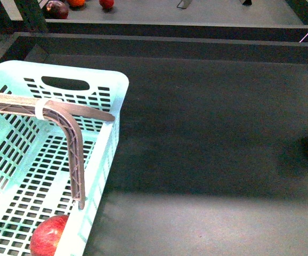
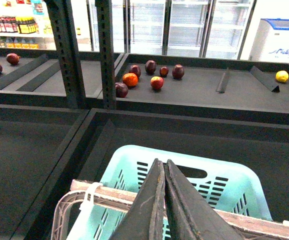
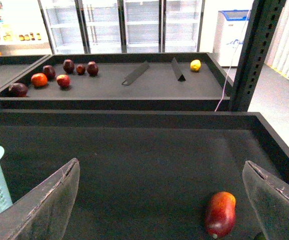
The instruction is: Pick apple with right arm and hold basket with left
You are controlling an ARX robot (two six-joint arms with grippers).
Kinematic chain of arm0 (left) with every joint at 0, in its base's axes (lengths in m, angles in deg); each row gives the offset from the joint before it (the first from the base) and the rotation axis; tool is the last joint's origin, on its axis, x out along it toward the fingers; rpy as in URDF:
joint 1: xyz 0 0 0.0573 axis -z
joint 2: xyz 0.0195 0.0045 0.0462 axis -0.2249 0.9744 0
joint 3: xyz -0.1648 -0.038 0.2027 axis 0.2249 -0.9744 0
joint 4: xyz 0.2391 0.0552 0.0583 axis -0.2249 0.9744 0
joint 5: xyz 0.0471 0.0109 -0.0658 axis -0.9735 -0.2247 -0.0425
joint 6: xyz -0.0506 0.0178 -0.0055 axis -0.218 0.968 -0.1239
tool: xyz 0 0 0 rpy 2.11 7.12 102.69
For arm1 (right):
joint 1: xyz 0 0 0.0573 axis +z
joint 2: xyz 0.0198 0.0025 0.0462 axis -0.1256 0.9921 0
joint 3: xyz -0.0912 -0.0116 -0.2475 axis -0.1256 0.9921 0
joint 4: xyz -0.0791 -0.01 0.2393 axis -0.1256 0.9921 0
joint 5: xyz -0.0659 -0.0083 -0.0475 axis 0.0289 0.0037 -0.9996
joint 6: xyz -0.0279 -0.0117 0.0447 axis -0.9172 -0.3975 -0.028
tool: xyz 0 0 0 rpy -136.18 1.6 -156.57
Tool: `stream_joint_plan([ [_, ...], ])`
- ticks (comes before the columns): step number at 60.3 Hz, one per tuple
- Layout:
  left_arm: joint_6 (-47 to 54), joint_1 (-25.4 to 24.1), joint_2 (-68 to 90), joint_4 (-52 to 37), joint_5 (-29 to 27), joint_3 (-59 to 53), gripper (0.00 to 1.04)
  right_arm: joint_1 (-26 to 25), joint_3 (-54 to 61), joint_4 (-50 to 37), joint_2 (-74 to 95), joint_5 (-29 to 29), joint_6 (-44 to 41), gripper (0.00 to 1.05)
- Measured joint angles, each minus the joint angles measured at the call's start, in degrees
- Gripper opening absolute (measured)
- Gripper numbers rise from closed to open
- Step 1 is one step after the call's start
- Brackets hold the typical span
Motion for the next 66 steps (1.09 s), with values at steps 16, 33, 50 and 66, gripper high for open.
stream_joint_plan([
  [16,0.2,0.0,-6.2,3.2,0.0,-2.1,0.03,0.0,0.0,0.0,0.0,0.0,0.0,0.96],
  [33,0.2,0.0,-15.1,11.6,0.0,-2.1,0.03,0.0,0.0,0.0,0.0,0.0,0.0,0.96],
  [50,0.2,0.0,-20.8,17.4,0.0,-2.1,0.03,0.0,0.0,0.0,0.0,0.0,0.0,0.96],
  [66,0.2,0.0,-29.7,28.3,0.0,-2.1,0.03,0.0,0.0,0.0,0.0,0.0,0.0,0.96],
])
